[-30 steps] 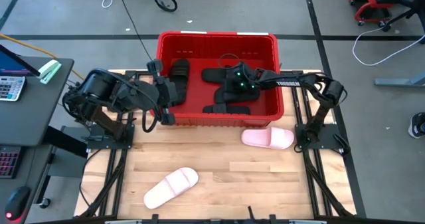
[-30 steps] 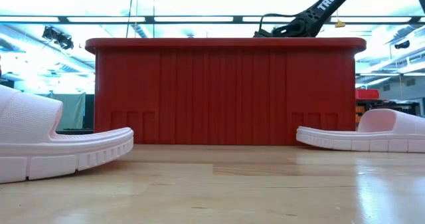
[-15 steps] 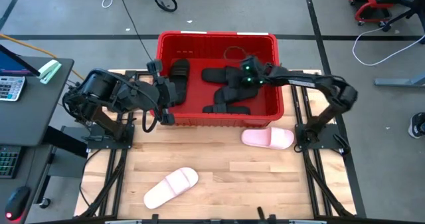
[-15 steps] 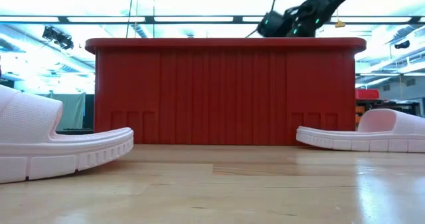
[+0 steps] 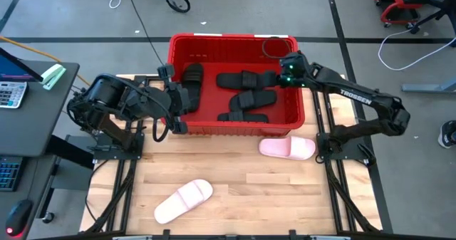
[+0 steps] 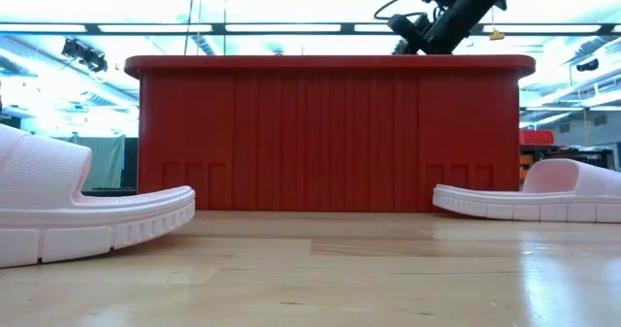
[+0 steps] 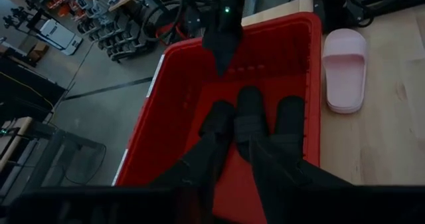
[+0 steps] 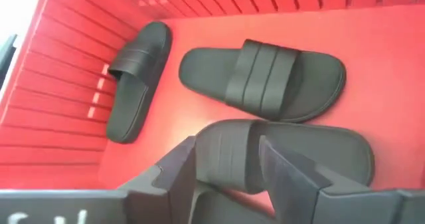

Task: Pick and place slides into bin
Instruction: Put the pink slipper into the red bin

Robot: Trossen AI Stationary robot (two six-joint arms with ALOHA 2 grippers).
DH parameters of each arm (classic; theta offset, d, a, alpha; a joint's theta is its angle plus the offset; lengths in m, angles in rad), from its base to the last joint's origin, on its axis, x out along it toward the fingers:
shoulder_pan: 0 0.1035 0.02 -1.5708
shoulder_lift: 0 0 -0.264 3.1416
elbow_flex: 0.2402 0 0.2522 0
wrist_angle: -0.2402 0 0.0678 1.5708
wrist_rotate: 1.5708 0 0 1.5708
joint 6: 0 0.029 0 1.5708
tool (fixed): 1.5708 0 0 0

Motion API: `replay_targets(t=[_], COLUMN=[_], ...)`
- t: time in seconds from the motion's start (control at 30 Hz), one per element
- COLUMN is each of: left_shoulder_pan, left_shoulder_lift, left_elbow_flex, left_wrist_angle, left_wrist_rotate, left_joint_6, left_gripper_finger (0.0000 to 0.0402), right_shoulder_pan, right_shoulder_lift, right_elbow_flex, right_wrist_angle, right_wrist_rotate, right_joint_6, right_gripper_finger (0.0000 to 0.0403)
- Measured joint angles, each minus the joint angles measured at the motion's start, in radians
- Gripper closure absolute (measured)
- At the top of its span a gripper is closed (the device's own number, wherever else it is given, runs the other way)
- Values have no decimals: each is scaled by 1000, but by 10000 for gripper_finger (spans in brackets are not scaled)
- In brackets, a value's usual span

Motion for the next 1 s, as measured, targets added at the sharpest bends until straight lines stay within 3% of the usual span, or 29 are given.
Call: replay_targets(t=[0.13,0.23,0.33,0.43,0.57,0.73,0.9,1.0], left_shoulder_pan=[0,0,0,0,0,-1,-29,-57], left_shoulder_lift=[0,0,0,0,0,-1,5,12], left_elbow_flex=[0,0,0,0,0,-18,-25,-49], left_wrist_angle=[0,0,0,0,0,-6,-143,-145], left_wrist_rotate=[1,0,0,0,29,140,202,343], left_joint_6=[-24,-24,-24,-24,-27,-125,-263,-314], left_gripper_finger=[305,304,300,298,301,302,303,308], right_shoulder_pan=[20,60,161,306,520,824,1056,1158], right_shoulder_lift=[-11,-29,-68,-123,-201,-227,-151,-75], right_elbow_flex=[0,0,-1,-1,0,0,0,0], right_wrist_angle=[-1,17,104,229,285,206,78,99], right_wrist_rotate=[-46,-193,-350,-378,-256,58,327,425], right_joint_6=[-56,-68,-13,17,-17,-57,61,128], right_gripper_finger=[233,233,234,234,234,234,234,234])
